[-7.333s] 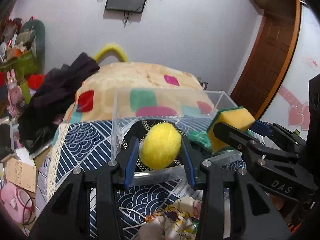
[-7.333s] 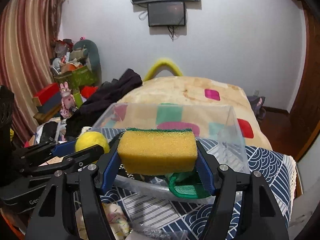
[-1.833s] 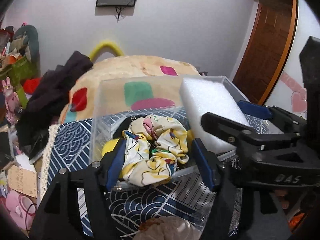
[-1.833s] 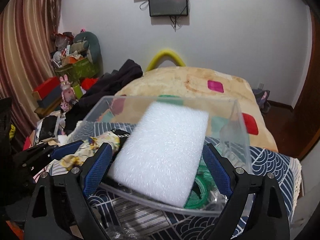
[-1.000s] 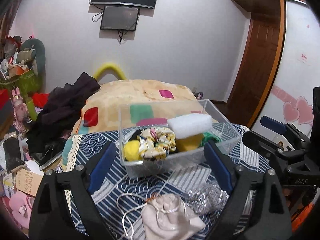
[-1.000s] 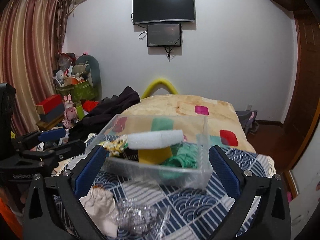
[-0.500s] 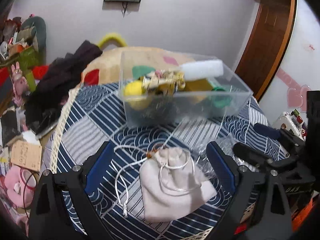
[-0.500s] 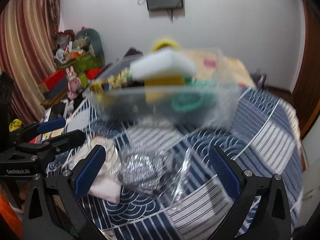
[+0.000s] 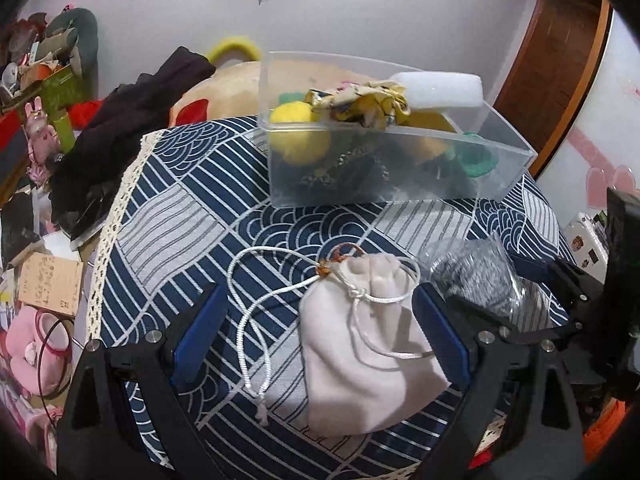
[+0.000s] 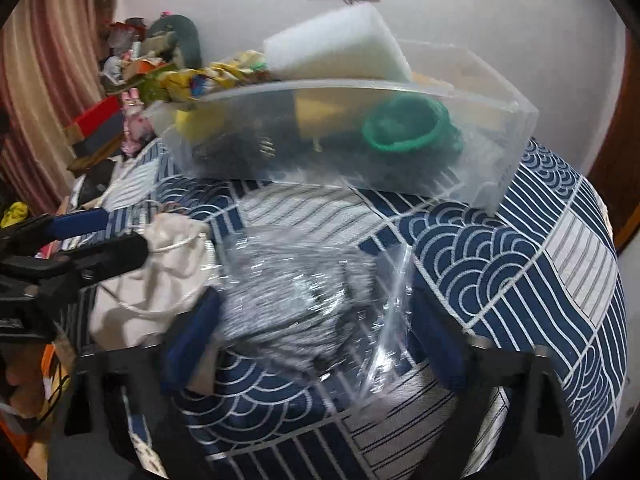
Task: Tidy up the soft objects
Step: 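Grasp the bag of grey socks with the right tool while the left tool grasps the white pouch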
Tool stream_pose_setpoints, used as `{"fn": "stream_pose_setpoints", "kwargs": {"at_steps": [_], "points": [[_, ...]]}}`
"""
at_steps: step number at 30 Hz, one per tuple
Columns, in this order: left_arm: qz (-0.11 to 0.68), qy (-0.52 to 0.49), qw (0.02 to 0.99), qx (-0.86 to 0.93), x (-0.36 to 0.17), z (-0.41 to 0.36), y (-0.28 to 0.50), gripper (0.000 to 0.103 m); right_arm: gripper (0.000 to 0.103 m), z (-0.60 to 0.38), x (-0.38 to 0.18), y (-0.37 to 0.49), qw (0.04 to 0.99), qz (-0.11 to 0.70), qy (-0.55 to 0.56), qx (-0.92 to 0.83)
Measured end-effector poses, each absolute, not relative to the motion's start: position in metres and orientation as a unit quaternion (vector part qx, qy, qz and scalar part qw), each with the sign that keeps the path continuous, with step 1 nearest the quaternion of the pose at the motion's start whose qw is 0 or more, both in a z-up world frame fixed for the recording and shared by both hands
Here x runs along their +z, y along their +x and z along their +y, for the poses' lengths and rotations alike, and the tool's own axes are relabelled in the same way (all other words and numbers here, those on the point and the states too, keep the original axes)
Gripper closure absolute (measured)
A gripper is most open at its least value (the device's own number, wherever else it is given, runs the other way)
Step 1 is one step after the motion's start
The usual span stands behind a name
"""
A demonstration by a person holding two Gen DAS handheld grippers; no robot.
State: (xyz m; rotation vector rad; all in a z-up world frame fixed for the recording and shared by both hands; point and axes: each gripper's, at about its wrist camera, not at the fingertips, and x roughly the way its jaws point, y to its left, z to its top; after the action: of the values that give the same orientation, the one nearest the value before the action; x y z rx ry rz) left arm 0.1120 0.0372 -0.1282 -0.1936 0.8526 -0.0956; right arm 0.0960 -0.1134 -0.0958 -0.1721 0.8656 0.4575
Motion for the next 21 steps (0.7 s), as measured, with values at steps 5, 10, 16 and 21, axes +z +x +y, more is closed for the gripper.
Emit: {"fn": "stream_pose_setpoints", "kwargs": {"at_steps": [5, 10, 16, 21], "points": [[0.425, -0.082, 0.899, -0.064, -0.134, 0.022, 0.114, 0.009, 0.057, -0.131, -0.091, 0.098, 0.886, 0.41, -0.063, 0.207], [0.443, -0.079, 0.89, -0.078, -0.147, 0.008, 0.121, 0.009, 0.061, -0.157, -0.086, 0.101, 0.894, 0.406, -0.033, 0.188], [0.416, -0.037, 0.905, -0.077, -0.148, -0.015, 0.116, 0.05, 0.062, -0.16, -0.083, 0.099, 0.895, 0.404, -0.015, 0.19], [0.412, -0.041, 0.907, -0.08, -0.145, -0.018, 0.107, 0.08, 0.062, -0.155, -0.079, 0.095, 0.897, 0.395, -0.017, 0.199]]}}
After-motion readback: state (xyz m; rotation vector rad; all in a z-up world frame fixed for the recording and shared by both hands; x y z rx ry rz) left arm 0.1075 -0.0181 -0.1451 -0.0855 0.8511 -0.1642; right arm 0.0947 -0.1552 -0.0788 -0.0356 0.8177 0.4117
